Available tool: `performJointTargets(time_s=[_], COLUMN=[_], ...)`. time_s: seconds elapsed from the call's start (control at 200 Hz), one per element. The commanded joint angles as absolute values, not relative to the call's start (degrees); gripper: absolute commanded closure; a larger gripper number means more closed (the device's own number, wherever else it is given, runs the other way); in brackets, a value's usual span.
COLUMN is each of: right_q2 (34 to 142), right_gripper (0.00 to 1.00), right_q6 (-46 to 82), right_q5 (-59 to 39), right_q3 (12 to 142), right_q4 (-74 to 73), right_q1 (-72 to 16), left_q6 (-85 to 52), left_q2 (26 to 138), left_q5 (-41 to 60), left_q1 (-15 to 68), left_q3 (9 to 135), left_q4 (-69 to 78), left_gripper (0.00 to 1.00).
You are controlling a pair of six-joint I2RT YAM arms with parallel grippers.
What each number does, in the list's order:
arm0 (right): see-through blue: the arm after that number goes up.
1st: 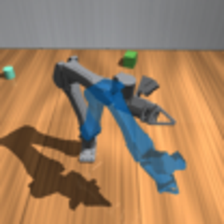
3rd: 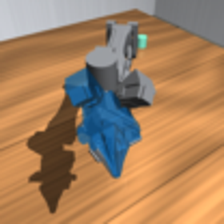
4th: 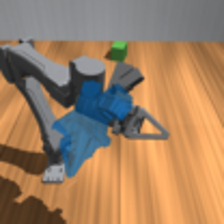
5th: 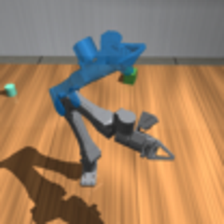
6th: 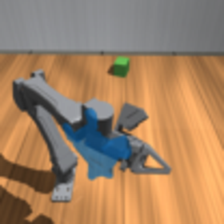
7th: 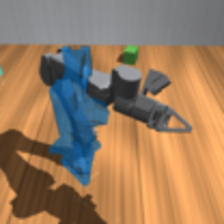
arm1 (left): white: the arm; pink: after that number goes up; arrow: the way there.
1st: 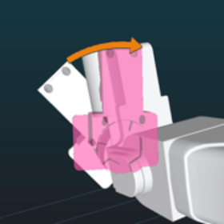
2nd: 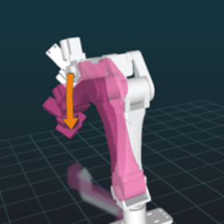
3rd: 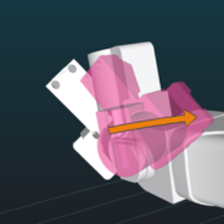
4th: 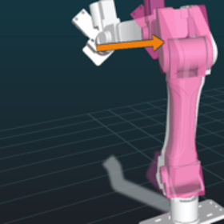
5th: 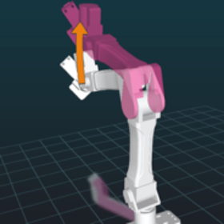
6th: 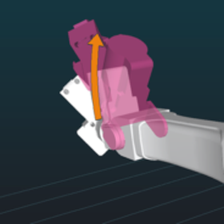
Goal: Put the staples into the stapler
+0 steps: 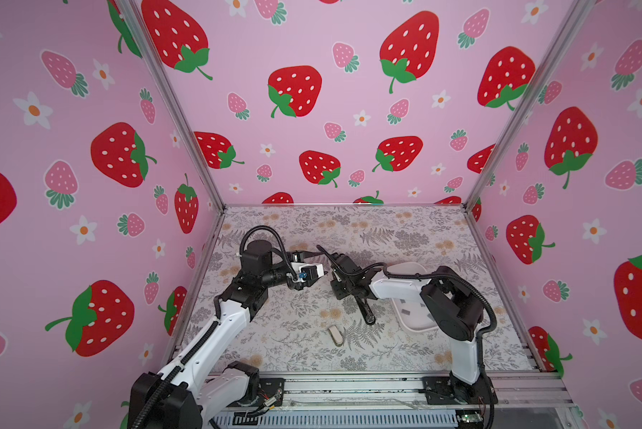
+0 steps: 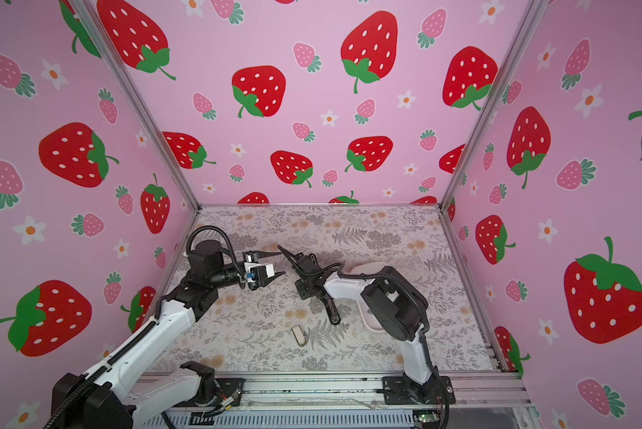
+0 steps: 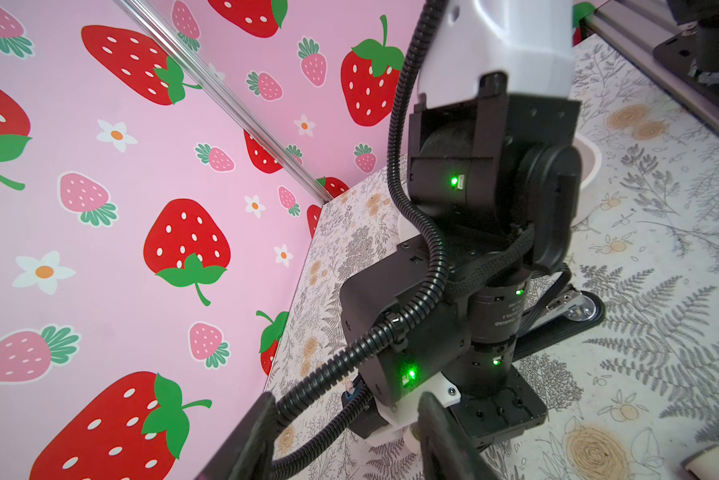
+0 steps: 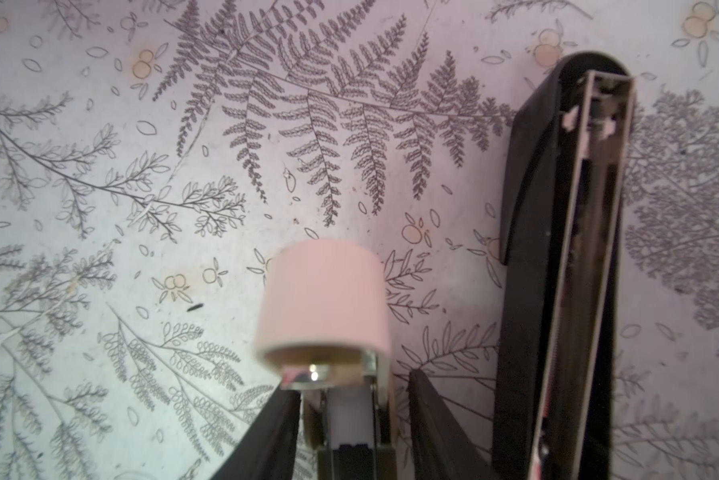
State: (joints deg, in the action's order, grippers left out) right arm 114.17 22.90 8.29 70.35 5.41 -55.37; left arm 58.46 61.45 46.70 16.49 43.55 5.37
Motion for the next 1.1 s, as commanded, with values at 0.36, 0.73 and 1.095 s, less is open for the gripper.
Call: performJointTargets(time_s=[0.36, 0.73, 1.095], right_q2=[102.47, 81.45, 47.41], right_gripper=[0.41, 0.25, 0.01], right_q6=[22.20, 29.18, 52.42], right_q5=[12.31, 15.65, -11.57], right_q3=[64.33, 54.66, 34.80], right_q4=[2.74, 3.49, -6.42], right_q1=[-55.59, -54.01, -54.09], left_q6=[75.61, 87.04, 89.29], left_q2=[65.05, 70.74, 77.45], left_q5=[44.40, 33.92, 26.71], left_q1=[22.29, 32.69, 42.58], left_q3=[50.69, 56.09, 59.98], left_q4=[-15.51, -35.57, -45.84], left_gripper=[0.40, 0.39, 0.46])
